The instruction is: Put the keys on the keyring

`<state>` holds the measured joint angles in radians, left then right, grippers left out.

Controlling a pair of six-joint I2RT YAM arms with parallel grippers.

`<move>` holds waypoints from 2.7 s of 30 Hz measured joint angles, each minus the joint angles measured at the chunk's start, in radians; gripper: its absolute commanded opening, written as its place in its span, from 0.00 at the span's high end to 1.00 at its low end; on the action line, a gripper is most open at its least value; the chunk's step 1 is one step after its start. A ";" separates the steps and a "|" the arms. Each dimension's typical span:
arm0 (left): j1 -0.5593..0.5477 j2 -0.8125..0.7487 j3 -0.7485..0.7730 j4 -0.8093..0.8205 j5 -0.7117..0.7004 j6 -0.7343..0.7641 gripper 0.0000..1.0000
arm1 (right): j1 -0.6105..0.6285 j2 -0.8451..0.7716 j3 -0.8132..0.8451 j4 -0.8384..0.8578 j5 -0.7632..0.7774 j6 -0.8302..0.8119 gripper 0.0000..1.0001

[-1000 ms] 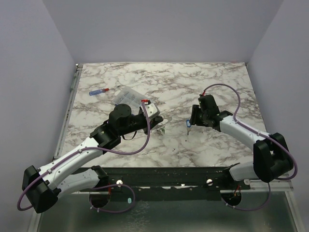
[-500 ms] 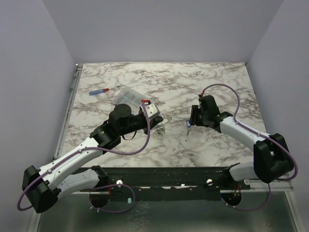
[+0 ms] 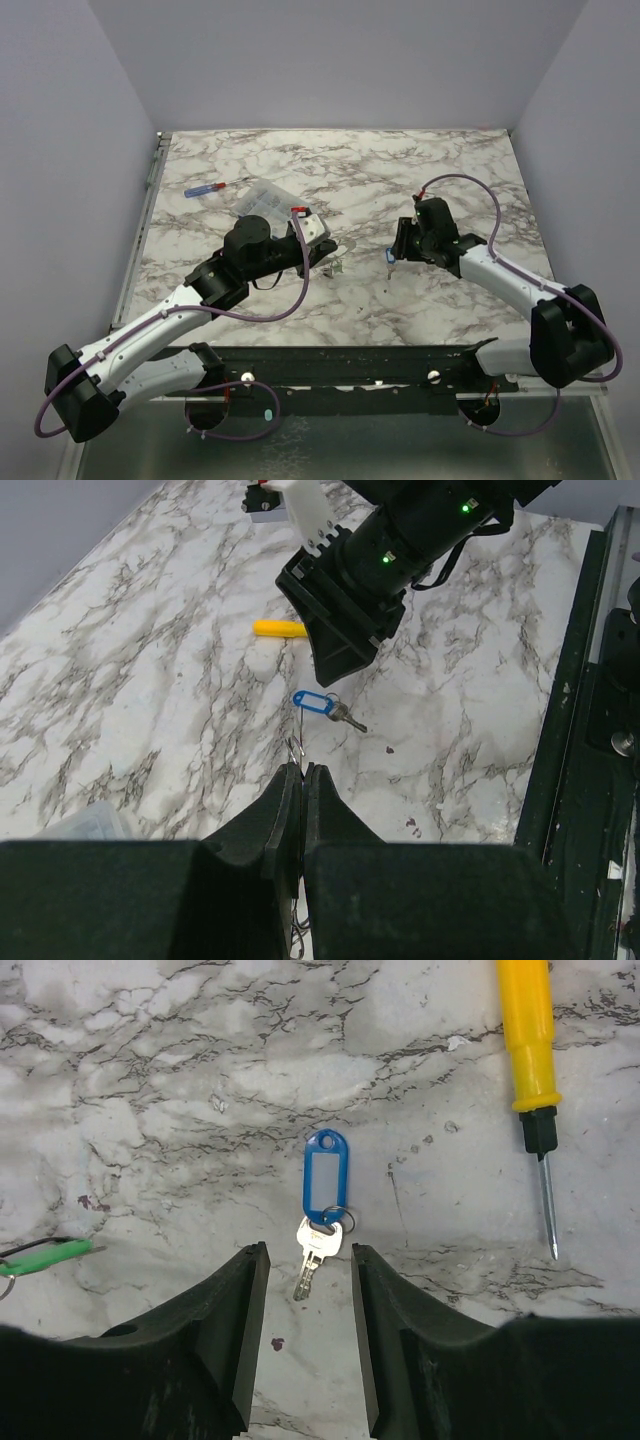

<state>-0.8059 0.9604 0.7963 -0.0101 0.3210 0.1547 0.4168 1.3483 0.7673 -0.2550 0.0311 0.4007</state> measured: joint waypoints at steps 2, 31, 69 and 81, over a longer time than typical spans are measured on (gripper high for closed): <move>0.000 0.000 0.000 0.000 0.000 0.000 1.00 | 0.000 -0.020 -0.011 0.000 -0.001 0.003 0.53; 0.000 0.006 0.000 0.000 0.011 -0.001 1.00 | 0.000 -0.047 -0.030 0.001 -0.003 0.002 0.59; 0.000 0.006 0.000 0.000 0.011 -0.001 1.00 | 0.000 0.066 -0.034 0.046 -0.020 -0.032 0.52; 0.000 0.006 0.000 0.000 0.011 -0.001 1.00 | 0.000 0.147 -0.034 0.080 -0.013 -0.032 0.60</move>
<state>-0.8062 0.9661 0.7959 -0.0097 0.3317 0.1539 0.4168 1.4952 0.7338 -0.1749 0.0177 0.3687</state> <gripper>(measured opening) 0.047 0.417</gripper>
